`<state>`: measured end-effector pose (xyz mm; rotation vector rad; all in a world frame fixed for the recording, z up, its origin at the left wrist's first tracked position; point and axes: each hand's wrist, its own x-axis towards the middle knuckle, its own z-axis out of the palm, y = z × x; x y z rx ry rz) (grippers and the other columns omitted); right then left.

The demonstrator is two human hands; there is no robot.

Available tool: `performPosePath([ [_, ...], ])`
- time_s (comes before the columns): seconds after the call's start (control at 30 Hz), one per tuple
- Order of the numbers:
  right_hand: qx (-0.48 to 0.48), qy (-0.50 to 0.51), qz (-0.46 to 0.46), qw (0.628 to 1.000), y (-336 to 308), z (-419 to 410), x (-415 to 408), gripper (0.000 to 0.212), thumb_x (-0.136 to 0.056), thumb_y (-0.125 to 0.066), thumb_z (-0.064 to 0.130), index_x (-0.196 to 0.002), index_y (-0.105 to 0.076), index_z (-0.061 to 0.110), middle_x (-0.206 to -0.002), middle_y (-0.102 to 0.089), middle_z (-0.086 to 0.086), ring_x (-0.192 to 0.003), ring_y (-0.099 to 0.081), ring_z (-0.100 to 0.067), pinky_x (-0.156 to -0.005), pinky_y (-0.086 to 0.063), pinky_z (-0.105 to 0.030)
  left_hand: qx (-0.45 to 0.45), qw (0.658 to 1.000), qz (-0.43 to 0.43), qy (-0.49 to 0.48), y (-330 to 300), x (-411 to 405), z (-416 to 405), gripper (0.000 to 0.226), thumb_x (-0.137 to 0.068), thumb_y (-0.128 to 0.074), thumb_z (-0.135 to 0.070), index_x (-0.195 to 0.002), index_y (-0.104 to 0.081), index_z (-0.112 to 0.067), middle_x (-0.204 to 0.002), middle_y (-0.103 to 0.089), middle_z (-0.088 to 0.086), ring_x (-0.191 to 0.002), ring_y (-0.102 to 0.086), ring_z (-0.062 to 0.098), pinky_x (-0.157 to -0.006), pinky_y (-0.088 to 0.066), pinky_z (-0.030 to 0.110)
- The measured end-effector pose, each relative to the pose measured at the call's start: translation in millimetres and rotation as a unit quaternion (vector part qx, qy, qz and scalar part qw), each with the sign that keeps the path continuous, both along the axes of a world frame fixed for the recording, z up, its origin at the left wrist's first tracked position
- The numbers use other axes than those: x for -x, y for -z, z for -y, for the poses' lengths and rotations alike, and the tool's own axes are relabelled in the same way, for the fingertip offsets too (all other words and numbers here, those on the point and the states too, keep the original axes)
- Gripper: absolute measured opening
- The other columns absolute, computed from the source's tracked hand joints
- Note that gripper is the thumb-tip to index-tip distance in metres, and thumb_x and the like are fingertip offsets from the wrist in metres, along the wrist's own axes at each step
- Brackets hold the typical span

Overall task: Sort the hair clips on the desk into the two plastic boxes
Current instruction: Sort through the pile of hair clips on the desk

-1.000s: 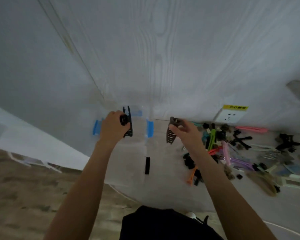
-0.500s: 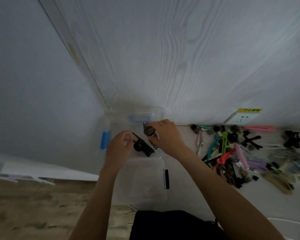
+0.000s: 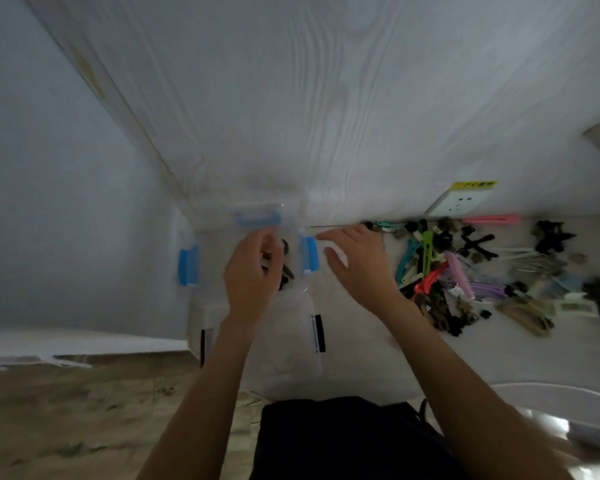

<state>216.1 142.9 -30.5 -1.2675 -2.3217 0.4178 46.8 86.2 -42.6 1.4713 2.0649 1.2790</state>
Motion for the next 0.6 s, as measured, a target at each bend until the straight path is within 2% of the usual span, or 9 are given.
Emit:
performPosePath([
  [0.1, 0.043, 0.090, -0.023, 0.995, 9, 20, -73, 0.021, -0.087, -0.054, 0.014, -0.103, -0.066, 0.017, -0.095, -0.069, -0.002, -0.091, -0.060, -0.022, -0.085, -0.045, -0.037, -0.037, 0.990, -0.012, 0.133, -9, -43, -12, 0.030, -0.091, -0.045, -0.032, -0.109, -0.062, -0.015, -0.090, -0.062, -0.008, -0.081, -0.056, 0.004, -0.074, -0.044, 0.016],
  [0.2, 0.091, 0.176, -0.028, 0.980, 21, 35, -142, 0.018, -0.086, -0.055, 0.012, -0.098, -0.069, 0.013, -0.087, -0.070, -0.006, -0.079, -0.061, -0.018, -0.076, -0.048, -0.035, 0.051, 0.959, -0.059, 0.273, -5, -97, -26, 0.031, -0.090, -0.049, -0.031, -0.116, -0.058, -0.018, -0.096, -0.064, -0.005, -0.090, -0.058, 0.011, -0.074, -0.048, 0.025],
  [0.27, 0.101, 0.219, -0.019, 0.970, 30, 44, -181, 0.019, -0.085, -0.056, 0.010, -0.098, -0.070, 0.011, -0.088, -0.071, -0.009, -0.078, -0.064, -0.024, -0.071, -0.048, -0.035, 0.118, 0.930, -0.091, 0.337, 5, -135, -35, 0.034, -0.090, -0.054, -0.029, -0.122, -0.054, -0.018, -0.108, -0.063, -0.002, -0.100, -0.056, 0.016, -0.080, -0.048, 0.030],
  [0.37, 0.109, 0.281, -0.005, 0.954, 44, 55, -233, 0.018, -0.085, -0.060, 0.007, -0.101, -0.068, 0.010, -0.098, -0.069, -0.011, -0.091, -0.062, -0.030, -0.080, -0.046, -0.036, 0.151, 0.898, -0.136, 0.391, 20, -188, -49, 0.040, -0.090, -0.055, -0.032, -0.128, -0.049, -0.019, -0.121, -0.057, 0.002, -0.110, -0.053, 0.020, -0.085, -0.044, 0.030],
  [0.47, 0.119, 0.330, 0.025, 0.936, 52, 61, -293, 0.026, -0.082, -0.060, 0.008, -0.107, -0.064, 0.013, -0.113, -0.064, -0.012, -0.107, -0.055, -0.033, -0.092, -0.044, -0.044, 0.156, 0.887, -0.124, 0.417, 29, -245, -59, 0.037, -0.089, -0.056, -0.032, -0.123, -0.051, -0.018, -0.119, -0.055, 0.001, -0.112, -0.049, 0.020, -0.089, -0.041, 0.027],
  [0.6, 0.100, 0.367, 0.059, 0.923, 56, 57, -355, 0.035, -0.077, -0.066, 0.005, -0.111, -0.063, 0.009, -0.119, -0.060, -0.019, -0.110, -0.053, -0.040, -0.092, -0.043, -0.049, 0.120, 0.875, -0.143, 0.446, 42, -302, -67, 0.041, -0.087, -0.060, -0.028, -0.125, -0.051, -0.015, -0.119, -0.056, 0.005, -0.117, -0.048, 0.024, -0.099, -0.040, 0.034],
])
